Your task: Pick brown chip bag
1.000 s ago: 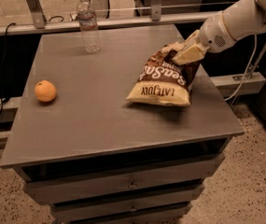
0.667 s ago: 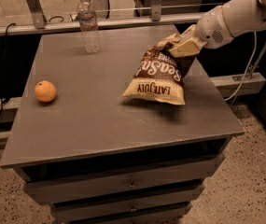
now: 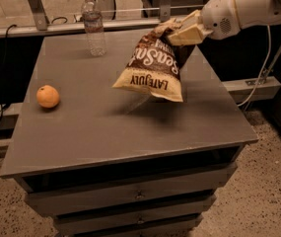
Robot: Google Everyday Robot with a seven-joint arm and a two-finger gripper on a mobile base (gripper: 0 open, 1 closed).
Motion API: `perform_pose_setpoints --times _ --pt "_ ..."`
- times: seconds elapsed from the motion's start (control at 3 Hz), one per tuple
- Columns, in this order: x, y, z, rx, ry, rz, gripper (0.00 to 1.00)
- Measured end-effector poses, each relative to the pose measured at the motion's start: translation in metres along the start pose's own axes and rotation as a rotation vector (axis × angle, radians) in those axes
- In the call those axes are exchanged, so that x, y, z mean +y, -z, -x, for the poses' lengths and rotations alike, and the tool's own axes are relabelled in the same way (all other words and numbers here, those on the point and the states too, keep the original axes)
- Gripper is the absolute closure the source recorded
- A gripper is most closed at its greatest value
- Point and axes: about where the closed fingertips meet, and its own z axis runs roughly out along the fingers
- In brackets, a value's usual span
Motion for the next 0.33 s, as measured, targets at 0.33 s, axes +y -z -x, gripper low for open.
perform_pose_setpoints --times 0.33 --pt "0.0033 0.0054 0.0093 -0.001 -0.018 -0.007 1.0"
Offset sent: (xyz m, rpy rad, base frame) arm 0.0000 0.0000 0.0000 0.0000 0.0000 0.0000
